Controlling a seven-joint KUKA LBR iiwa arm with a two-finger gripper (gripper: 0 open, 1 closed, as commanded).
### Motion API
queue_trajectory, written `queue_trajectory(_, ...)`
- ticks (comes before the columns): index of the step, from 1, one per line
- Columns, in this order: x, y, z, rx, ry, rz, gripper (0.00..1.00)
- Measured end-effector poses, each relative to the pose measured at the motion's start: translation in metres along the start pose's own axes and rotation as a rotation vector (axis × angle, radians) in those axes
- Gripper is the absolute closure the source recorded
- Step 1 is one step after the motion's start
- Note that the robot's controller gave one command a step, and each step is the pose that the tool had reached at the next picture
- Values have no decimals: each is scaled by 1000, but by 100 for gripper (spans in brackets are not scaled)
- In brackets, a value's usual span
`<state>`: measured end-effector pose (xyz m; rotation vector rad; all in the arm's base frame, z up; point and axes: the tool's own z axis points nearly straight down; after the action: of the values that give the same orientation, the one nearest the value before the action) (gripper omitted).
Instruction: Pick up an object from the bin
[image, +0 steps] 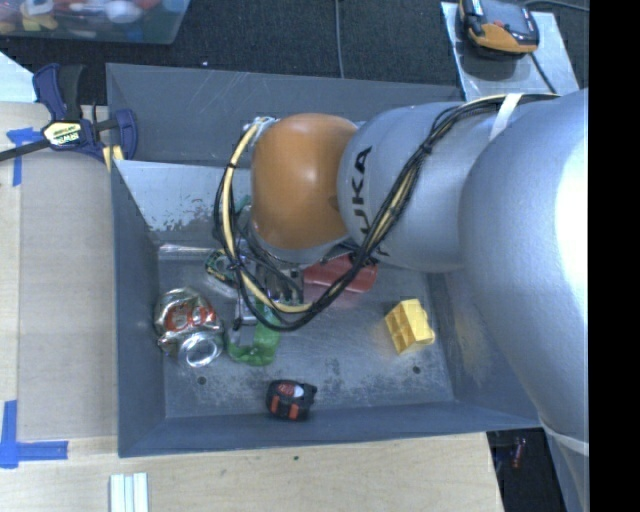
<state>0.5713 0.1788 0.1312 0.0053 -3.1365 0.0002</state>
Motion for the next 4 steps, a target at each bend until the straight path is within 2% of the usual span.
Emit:
queue_trajectory(2, -2, 2, -3, -1, -8, -16, 0)
queue_trajectory(3, -15, 53, 16, -1, -13, -337, 0)
queue_trajectory(4, 23, 60, 28, -2, -15, -75, 100)
